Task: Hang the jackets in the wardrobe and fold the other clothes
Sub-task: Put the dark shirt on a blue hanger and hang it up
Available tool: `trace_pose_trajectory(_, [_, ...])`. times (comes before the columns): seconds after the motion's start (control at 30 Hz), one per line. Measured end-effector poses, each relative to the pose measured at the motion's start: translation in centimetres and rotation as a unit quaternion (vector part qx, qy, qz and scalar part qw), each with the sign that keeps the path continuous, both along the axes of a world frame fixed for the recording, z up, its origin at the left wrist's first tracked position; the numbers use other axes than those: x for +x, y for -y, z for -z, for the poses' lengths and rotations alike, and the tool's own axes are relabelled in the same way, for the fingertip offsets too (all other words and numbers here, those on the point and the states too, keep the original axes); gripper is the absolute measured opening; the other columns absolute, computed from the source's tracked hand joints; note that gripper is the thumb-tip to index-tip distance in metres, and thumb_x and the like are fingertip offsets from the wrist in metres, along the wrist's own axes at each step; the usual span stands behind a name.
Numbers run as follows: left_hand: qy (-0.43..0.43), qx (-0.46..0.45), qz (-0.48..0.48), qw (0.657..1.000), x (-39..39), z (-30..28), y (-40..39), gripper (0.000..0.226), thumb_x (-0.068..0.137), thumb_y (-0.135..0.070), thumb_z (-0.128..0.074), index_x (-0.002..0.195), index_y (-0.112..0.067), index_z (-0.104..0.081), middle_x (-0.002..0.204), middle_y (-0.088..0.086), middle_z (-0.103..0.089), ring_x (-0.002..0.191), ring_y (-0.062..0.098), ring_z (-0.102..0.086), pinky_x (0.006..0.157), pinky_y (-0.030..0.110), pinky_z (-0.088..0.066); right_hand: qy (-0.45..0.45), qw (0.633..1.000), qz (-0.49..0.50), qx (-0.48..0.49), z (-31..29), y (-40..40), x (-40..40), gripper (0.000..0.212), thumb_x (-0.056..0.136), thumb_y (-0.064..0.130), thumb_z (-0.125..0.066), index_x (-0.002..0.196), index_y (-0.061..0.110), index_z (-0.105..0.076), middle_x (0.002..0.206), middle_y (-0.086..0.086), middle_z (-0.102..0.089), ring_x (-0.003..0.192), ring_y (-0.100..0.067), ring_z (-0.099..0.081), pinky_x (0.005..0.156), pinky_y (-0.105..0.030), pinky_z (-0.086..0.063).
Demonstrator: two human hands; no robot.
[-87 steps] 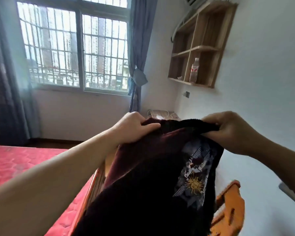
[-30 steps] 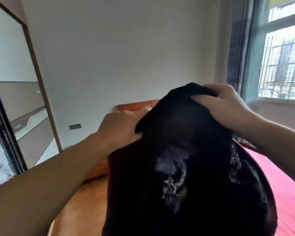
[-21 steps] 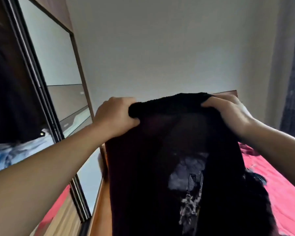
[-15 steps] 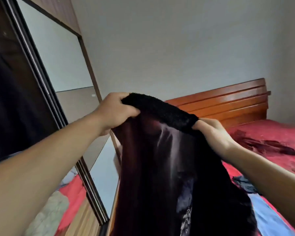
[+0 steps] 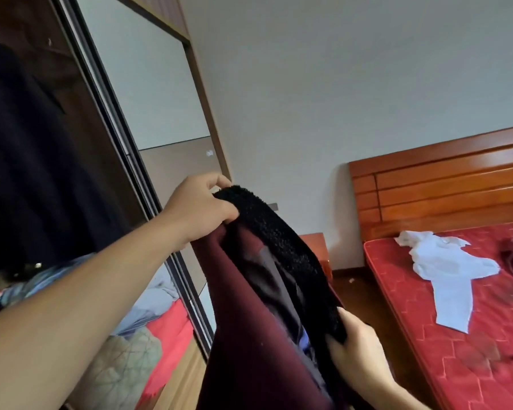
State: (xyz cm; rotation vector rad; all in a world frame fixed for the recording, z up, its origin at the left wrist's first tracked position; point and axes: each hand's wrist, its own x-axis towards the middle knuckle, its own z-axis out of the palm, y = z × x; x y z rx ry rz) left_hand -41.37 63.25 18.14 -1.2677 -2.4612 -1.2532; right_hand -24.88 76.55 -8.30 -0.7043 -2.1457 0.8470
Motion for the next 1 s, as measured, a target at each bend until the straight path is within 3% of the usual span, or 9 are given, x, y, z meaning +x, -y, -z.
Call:
trace_pose_trajectory(0.17, [-0.183, -0.110, 0.002, 0.977, -8.8, 2.8, 0.1, 0.030, 0.067, -0.021, -0.069, 0.085, -0.035, -0.050, 0.071, -0.007, -0.061, 0.050, 0.007, -0.049, 0.050, 0.026, -0.040, -0.029, 0.996, 0.084, 0.004, -5.5, -8.8, -6.7, 0.020, 0.070, 0.005, -0.061, 0.059, 0.018, -0.052, 0.047, 0.005, -0.054, 0.050, -0.022, -0.053, 0.048, -0.035, -0.040])
trace_pose_trajectory(0.3, [-0.194, -0.156, -0.014, 0.968, -14.8, 6.0, -0.9, 0.050, 0.067, -0.037, -0.068, 0.104, -0.049, -0.038, 0.087, -0.007, -0.063, 0.074, 0.012, -0.059, 0.060, 0.033, -0.051, -0.076, 0.993, 0.085, 0.038, -11.7, -12.2, -12.5, 0.013, 0.067, 0.006, -0.052, 0.061, 0.015, -0.059, 0.050, 0.008, -0.056, 0.052, -0.002, -0.053, 0.046, -0.012, -0.036])
trace_pose_trajectory(0.4, [-0.214, -0.224, -0.068, 0.948, -18.5, 7.6, -1.5, 0.067, 0.061, -0.064, -0.070, 0.120, -0.049, -0.040, 0.101, -0.011, -0.061, 0.094, 0.019, -0.060, 0.073, 0.035, -0.052, -0.127, 0.989, 0.055, 0.042, -16.7, -13.7, -16.4, 0.016, 0.065, 0.006, -0.049, 0.062, 0.014, -0.062, 0.054, 0.006, -0.061, 0.049, 0.003, -0.052, 0.044, -0.011, -0.038])
trace_pose_trajectory(0.53, [-0.196, -0.333, -0.158, 0.909, -22.0, 8.2, -2.1, 0.035, 0.069, -0.059, -0.064, 0.074, -0.027, -0.052, 0.074, -0.011, -0.053, 0.068, 0.014, -0.053, 0.057, 0.027, -0.037, -0.165, 0.984, -0.020, 0.059, -22.3, -14.2, -21.4, 0.020, 0.057, 0.012, -0.043, 0.063, 0.009, -0.062, 0.050, 0.002, -0.056, 0.049, -0.002, -0.045, 0.044, -0.020, -0.038])
trace_pose_trajectory(0.6, [-0.197, -0.300, -0.172, 0.918, -22.5, 8.9, -3.4, 0.034, 0.066, -0.059, -0.061, 0.075, -0.028, -0.052, 0.076, -0.012, -0.054, 0.077, 0.015, -0.057, 0.064, 0.031, -0.038, -0.176, 0.979, -0.052, 0.086, -24.3, -14.0, -24.0, 0.025, 0.055, 0.014, -0.041, 0.066, 0.005, -0.061, 0.054, -0.008, -0.055, 0.052, -0.007, -0.045, 0.047, -0.024, -0.036])
trace_pose_trajectory(0.7, [-0.097, -0.077, -0.111, 0.986, -20.9, 10.1, -7.2, 0.044, 0.060, -0.058, -0.065, 0.096, -0.037, -0.053, 0.090, -0.015, -0.060, 0.085, 0.010, -0.061, 0.068, 0.032, -0.048, -0.211, 0.966, -0.128, 0.076, -26.3, -13.6, -26.9, 0.023, 0.053, 0.011, -0.041, 0.065, 0.005, -0.061, 0.047, 0.005, -0.050, 0.043, -0.001, -0.041, 0.040, -0.019, -0.033])
trace_pose_trajectory(0.77, [-0.034, 0.024, -0.112, 0.993, -20.6, 10.7, -9.7, 0.046, 0.070, -0.042, -0.068, 0.113, -0.034, -0.052, 0.099, -0.012, -0.065, 0.089, 0.013, -0.063, 0.070, 0.031, -0.051, -0.222, 0.957, -0.172, 0.067, -27.3, -13.9, -28.1, 0.023, 0.055, 0.008, -0.042, 0.066, 0.006, -0.063, 0.048, 0.010, -0.052, 0.042, 0.001, -0.044, 0.038, -0.015, -0.033])
trace_pose_trajectory(0.87, [-0.022, 0.071, -0.184, 0.980, -22.9, 9.2, -10.5, 0.006, 0.086, -0.022, -0.061, 0.092, -0.020, -0.063, 0.075, -0.004, -0.066, 0.072, 0.017, -0.065, 0.058, 0.027, -0.045, -0.214, 0.950, -0.204, 0.102, -28.9, -15.8, -29.1, 0.018, 0.065, -0.001, -0.049, 0.064, 0.010, -0.063, 0.051, 0.006, -0.057, 0.045, 0.000, -0.047, 0.041, -0.013, -0.035])
trace_pose_trajectory(1.0, [-0.094, 0.068, -0.223, 0.968, -25.3, 3.2, -6.8, 0.019, 0.085, -0.037, -0.064, 0.074, -0.022, -0.067, 0.059, -0.005, -0.061, 0.052, 0.004, -0.051, 0.047, 0.018, -0.034, -0.132, 0.943, -0.232, 0.197, -30.3, -19.0, -30.4, 0.014, 0.074, 0.007, -0.055, 0.066, 0.016, -0.062, 0.059, 0.001, -0.061, 0.058, -0.011, -0.055, 0.049, -0.017, -0.039])
